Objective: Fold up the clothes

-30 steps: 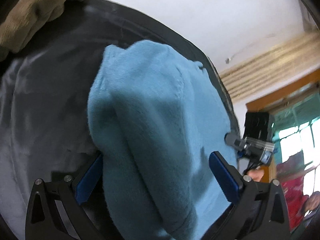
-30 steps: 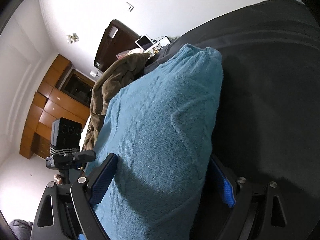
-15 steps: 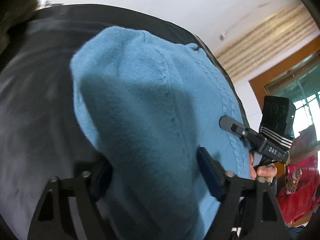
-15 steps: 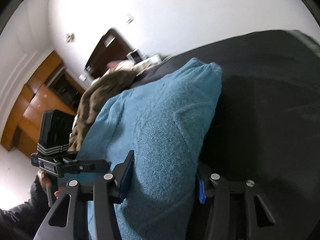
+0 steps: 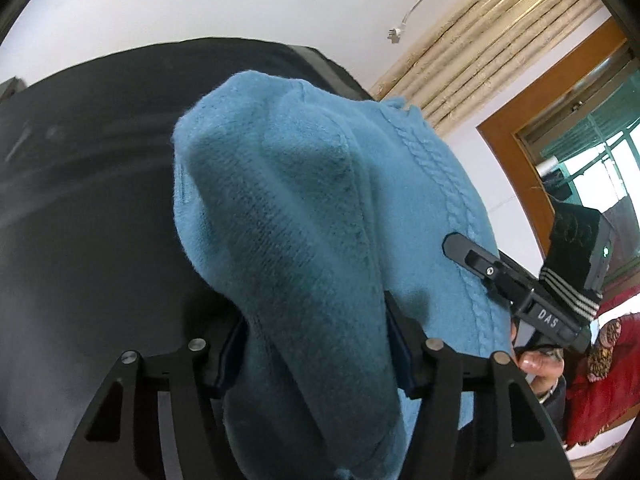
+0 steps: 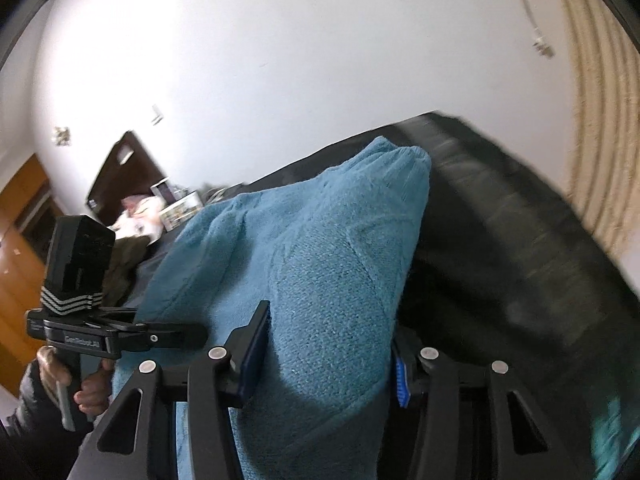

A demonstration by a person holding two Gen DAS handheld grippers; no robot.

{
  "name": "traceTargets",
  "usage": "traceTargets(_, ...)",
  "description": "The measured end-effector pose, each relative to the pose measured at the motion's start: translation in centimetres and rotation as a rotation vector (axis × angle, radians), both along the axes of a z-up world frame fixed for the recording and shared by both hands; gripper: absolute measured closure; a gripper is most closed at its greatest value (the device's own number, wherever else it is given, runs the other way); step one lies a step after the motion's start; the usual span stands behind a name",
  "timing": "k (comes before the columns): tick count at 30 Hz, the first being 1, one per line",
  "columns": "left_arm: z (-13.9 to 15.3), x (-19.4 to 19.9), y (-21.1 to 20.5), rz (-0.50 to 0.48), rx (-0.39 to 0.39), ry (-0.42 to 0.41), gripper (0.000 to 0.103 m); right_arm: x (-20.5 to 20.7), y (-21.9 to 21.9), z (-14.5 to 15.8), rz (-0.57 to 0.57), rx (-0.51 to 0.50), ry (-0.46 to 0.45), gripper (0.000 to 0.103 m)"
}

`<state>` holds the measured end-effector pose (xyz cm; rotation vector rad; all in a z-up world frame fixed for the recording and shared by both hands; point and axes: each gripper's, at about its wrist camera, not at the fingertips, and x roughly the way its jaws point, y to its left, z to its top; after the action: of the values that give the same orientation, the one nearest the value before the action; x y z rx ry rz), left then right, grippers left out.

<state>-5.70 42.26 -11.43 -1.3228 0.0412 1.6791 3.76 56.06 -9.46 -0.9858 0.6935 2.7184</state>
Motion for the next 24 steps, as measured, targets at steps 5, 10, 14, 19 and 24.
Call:
traceTargets(5,-0.3,-1.2,3.3,0.054,-0.005,0.022,0.034,-1.1,3.1,-0.1,-0.077,0.035,-0.023,0.044)
traceTargets(10,0.9,-0.1,2.9,0.100,-0.013,0.088,0.029,0.6,2.2,0.9,-0.161,0.168,-0.039,0.028)
traceTargets(14,3.4,1.5,1.3,0.144,0.023,0.171,0.029,5.5,-1.1,2.3,-0.203,0.293,-0.030,0.024)
traceTargets(19,6.2,6.9,-0.5,0.055,0.069,0.284,0.029,9.7,-5.1,2.1,-0.185,0.336,-0.044,0.021)
traceTargets(24,5.0,10.6,2.0,-0.037,0.029,0.342,0.028,8.8,-7.1,0.5,-0.180,0.463,-0.164,0.020)
